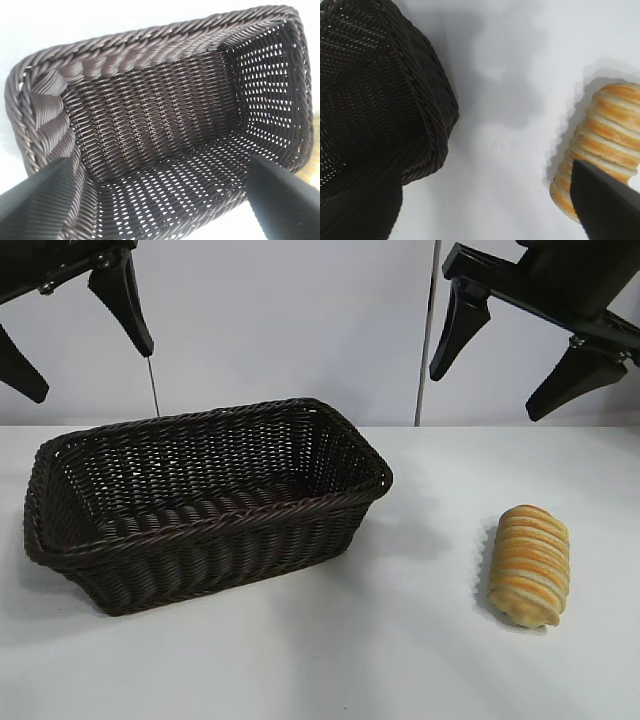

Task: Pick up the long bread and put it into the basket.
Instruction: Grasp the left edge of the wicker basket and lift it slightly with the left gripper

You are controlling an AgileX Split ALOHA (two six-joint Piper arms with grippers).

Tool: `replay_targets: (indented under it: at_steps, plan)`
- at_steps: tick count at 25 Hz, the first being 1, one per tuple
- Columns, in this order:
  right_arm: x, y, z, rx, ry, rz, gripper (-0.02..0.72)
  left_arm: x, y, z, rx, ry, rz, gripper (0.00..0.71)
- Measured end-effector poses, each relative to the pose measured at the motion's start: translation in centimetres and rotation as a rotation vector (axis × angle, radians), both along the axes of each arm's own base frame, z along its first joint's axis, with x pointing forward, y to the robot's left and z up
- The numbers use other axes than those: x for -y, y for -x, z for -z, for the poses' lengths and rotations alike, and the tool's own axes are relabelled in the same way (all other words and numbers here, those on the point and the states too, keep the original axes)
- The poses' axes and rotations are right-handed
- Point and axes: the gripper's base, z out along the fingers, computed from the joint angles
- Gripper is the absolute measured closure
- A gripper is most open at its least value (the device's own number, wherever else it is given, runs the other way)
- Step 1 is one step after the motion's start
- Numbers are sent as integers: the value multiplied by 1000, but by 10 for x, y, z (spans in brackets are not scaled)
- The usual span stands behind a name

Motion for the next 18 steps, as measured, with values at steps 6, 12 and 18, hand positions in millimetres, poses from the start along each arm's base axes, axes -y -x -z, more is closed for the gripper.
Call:
replay_targets:
  at_steps: [6,12,18]
  plan:
    - [0,0,0,0,0,0,49,-8,9,13,-96,-95,-2,41]
    - [0,0,0,0,0,0,49,-14,21,54,-132,-127,-49,41]
    - [0,0,0,-1,0,0,49,-15,20,94,-166,-143,-70,41]
